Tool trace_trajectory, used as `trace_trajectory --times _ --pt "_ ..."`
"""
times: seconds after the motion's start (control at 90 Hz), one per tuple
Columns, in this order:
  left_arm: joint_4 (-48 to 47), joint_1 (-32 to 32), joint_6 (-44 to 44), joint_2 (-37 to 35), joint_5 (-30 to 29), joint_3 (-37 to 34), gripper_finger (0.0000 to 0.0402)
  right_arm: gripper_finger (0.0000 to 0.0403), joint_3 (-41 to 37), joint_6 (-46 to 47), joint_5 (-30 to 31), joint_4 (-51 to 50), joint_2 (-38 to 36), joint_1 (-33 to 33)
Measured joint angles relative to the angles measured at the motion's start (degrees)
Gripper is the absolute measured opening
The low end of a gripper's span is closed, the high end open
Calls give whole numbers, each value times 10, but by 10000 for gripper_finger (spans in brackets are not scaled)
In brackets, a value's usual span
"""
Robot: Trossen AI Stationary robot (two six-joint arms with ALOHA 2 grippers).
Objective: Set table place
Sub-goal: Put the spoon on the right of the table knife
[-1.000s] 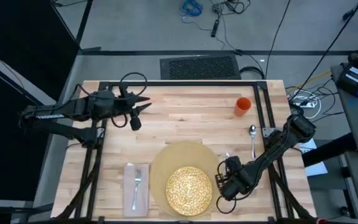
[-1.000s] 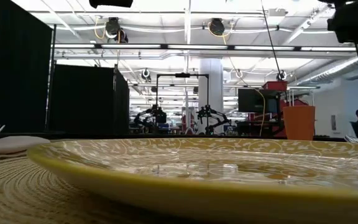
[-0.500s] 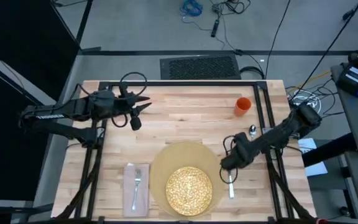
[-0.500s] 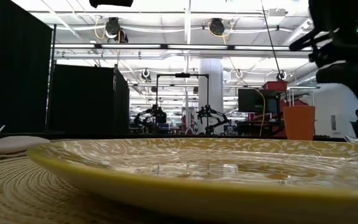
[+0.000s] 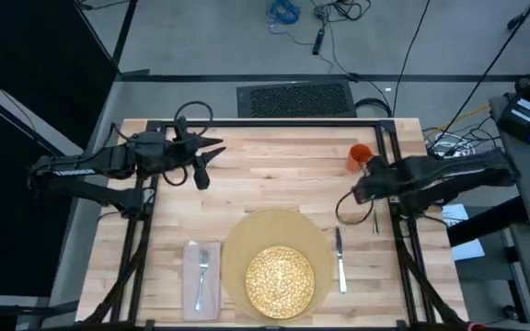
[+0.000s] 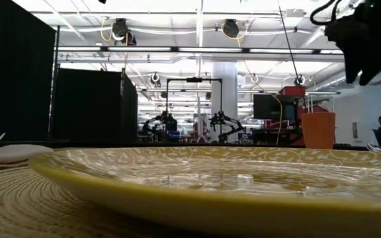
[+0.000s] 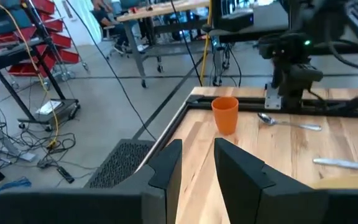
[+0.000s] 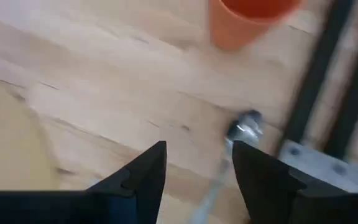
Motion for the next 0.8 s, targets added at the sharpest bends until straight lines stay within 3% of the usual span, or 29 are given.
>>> trace_trajectory --times 0.222,0.8 --pt "10 0 -15 0 -1 0 81 160 -130 -88 -128 121 -33 -92" --pt "9 0 -30 0 0 0 81 160 -158 -250 -150 135 126 -102"
